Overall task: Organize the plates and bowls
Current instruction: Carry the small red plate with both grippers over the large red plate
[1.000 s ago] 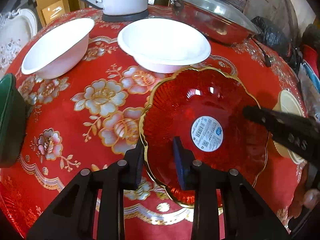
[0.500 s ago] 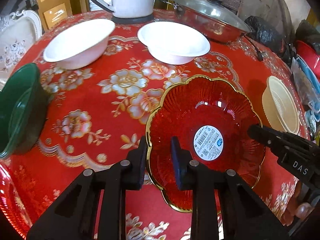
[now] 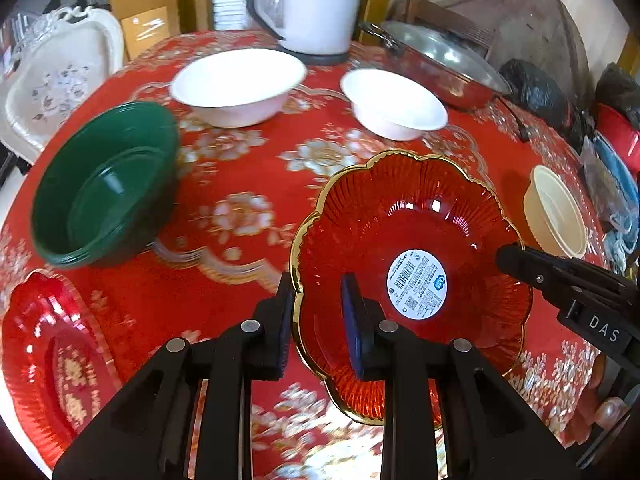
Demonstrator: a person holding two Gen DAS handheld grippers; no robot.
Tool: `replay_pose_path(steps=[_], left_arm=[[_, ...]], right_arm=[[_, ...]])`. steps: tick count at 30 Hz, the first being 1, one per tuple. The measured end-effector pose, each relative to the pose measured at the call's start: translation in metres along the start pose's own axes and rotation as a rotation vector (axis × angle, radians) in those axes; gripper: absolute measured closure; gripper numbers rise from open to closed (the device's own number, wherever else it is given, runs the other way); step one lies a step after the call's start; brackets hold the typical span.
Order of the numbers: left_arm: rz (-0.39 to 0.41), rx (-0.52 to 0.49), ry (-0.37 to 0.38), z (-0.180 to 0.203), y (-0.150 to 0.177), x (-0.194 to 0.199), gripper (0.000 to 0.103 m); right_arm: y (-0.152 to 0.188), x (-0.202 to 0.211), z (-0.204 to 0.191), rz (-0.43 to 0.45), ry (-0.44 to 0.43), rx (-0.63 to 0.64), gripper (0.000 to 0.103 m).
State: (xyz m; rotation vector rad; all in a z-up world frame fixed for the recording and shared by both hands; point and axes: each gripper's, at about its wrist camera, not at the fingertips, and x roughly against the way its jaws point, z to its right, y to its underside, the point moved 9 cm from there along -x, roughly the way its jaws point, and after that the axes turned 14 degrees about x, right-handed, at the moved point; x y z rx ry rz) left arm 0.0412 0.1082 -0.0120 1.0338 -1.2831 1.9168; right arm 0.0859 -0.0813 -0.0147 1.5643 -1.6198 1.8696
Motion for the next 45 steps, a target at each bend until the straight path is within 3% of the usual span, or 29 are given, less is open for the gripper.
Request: replay_pose_path(steps=[25,37,45], left_arm=[[0.096,0.217,-0.144,-0.199,0.014,0.092,0.08],[0.096,0.279,-0.194,-0.256,0.03,0.106,0.08],[0.063,0.298,-0.21,-0.274,0.043,0.095,0.08]], right_arm=[[-0.028,-0.043,-0.206,-0.033,-0.194,0.286,0.086],[-0.028,-0.067,-0.272,-0.076,-0.236,0.381,0.085],[-0.021,-0.084,-0.291,-0.121,-0.222,0.413,0.083]])
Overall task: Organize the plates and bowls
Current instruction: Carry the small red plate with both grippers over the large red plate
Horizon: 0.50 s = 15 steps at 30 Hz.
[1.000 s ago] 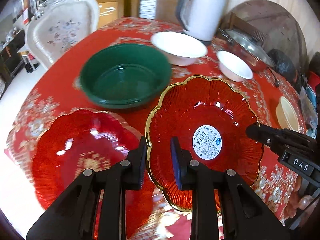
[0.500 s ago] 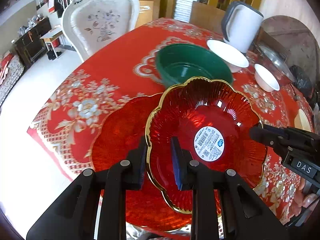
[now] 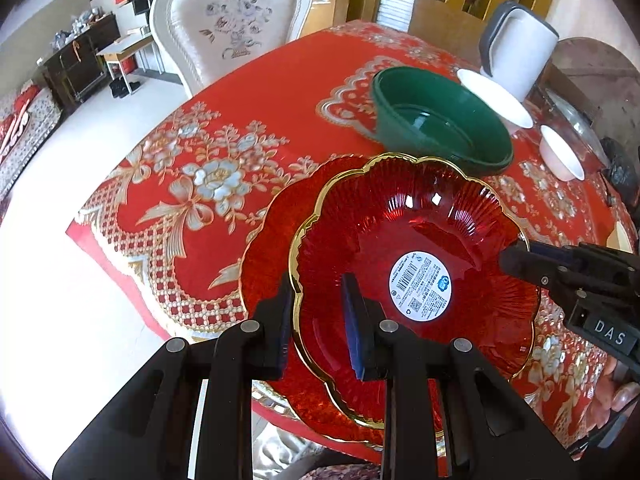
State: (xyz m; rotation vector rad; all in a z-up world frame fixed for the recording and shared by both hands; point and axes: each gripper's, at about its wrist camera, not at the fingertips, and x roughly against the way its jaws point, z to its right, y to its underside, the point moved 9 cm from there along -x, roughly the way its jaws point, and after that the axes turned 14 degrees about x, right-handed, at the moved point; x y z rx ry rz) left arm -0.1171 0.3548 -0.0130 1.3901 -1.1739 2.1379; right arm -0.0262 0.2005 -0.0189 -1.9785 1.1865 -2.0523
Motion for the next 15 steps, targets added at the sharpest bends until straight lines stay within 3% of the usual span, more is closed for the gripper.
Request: replay_pose_path(steps=[15], left_arm=[[0.0,-0.013,-0.053,-0.01,0.005,-0.017,0.08]], right_arm=[[0.007,-0.027,-0.006,-0.089,0.03,0.047,0.082]])
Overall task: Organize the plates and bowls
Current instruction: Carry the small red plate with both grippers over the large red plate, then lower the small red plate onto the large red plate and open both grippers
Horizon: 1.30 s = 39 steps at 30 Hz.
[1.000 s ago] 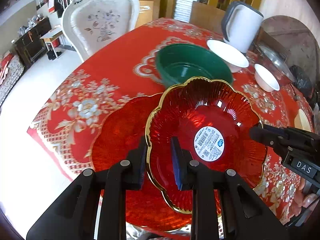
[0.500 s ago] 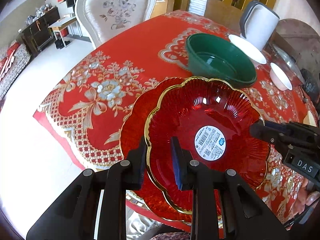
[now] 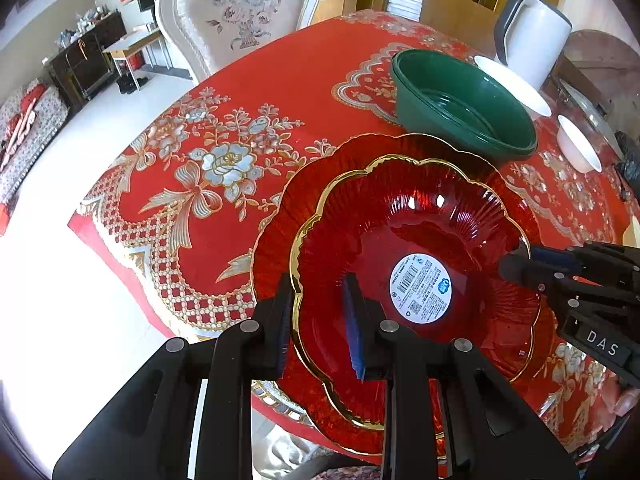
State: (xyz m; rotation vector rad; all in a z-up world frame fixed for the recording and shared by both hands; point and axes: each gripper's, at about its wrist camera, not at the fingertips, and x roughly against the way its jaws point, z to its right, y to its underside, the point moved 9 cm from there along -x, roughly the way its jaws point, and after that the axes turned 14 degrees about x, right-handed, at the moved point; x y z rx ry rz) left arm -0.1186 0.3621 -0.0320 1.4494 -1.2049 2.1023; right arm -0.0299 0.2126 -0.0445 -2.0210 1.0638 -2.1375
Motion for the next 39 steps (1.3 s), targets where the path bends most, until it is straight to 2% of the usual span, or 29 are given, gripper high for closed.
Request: replay_pose_path(steps=[14,33,39], left_arm=[[0.059,-0.055,-0.077,0.0052,-0.0023,-0.0052,0.079],[0.098,-0.074,-0.101,0.0067,-0.0019,-0.0019,0.078],[0.133,-0.086,-0.127,0.0061,-0.0062,0.0033,0.078]], right_arm=[[0.0032,-0.0056,0.0015,-0.028,0.03,0.018,0.082],[0.0042,-0.0051,0.0005,-0.031,0.065,0.025,0.08],[0.0037,-0.0032,-0.0001,-0.029,0.081,0.032,0.08]])
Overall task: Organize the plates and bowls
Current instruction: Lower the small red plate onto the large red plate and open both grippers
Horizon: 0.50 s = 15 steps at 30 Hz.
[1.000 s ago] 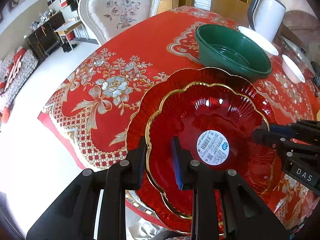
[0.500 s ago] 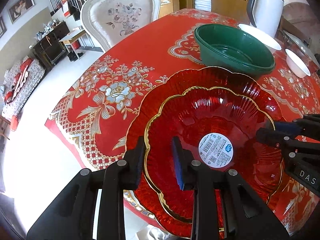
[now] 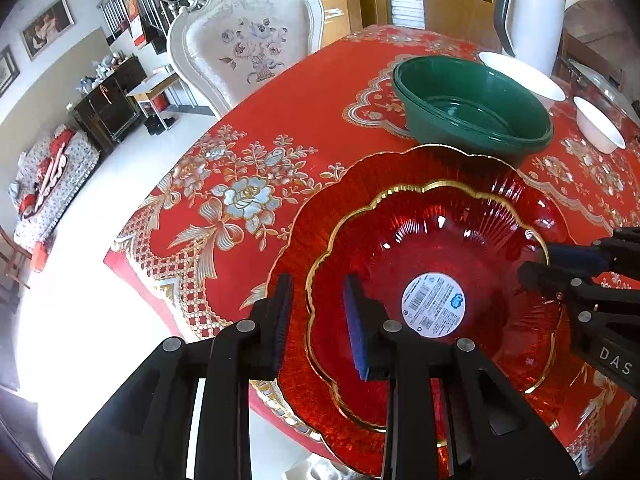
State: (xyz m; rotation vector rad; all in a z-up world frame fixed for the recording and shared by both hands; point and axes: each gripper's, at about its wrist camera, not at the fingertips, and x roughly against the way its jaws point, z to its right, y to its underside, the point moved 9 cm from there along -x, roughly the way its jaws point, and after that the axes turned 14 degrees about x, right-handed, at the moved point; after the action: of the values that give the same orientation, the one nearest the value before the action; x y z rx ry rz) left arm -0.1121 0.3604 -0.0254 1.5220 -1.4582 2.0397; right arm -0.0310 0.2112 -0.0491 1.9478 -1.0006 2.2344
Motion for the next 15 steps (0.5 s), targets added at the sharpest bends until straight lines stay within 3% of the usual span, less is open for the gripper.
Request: replay_pose_path(steps=[10,15], left_arm=[[-0.021,0.04,0.048,0.003,-0.002,0.002,0.078],[-0.034,0.059,0.092,0.011,-0.002,0.004,0.078]], right_arm=[[-0.002,0.014,0.004,0.044,0.007,-0.028,0.08],[0.0,0.023,0.006,0.08,-0.046,-0.087,0.078]])
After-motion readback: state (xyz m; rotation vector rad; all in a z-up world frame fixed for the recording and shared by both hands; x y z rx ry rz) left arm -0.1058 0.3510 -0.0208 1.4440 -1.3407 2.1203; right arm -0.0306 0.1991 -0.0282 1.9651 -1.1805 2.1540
